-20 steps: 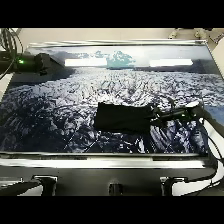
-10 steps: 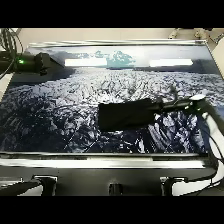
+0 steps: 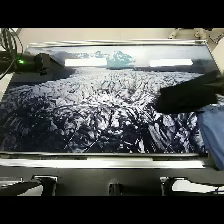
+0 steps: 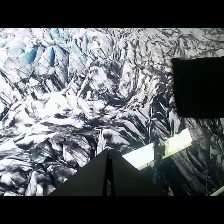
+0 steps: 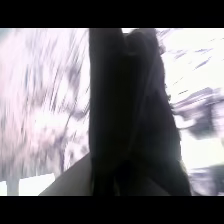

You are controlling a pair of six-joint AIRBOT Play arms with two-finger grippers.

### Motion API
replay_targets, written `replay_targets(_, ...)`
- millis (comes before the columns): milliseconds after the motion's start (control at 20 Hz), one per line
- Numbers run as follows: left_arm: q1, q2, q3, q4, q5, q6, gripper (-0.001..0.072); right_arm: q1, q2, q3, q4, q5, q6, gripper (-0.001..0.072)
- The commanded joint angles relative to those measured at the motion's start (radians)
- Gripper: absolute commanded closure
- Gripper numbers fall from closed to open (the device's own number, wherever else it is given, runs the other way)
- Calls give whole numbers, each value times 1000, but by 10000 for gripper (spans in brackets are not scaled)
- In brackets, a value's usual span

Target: Fold the clothes and pants, and hang the long-sleeved shirts on hangers.

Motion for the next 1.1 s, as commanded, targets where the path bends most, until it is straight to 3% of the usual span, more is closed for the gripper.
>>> replay_targets(0,0,1,0,0,1,23,681,-178,10,143,-35,40,133,678)
replay_targets(300,-18,1,0,0,0,34,681,-387,50,162,-35,-67,327,679)
replay_targets(500,-39,1,0,0,-2,48,681,-462,62,162,-38,-14,352,678)
replay_targets(850,-43,1,0,-1,-2,48,681,-467,68,153,-457,235,371,677)
replay_targets(1050,-43,1,0,-1,-2,48,680,-467,117,0,-625,255,359,677)
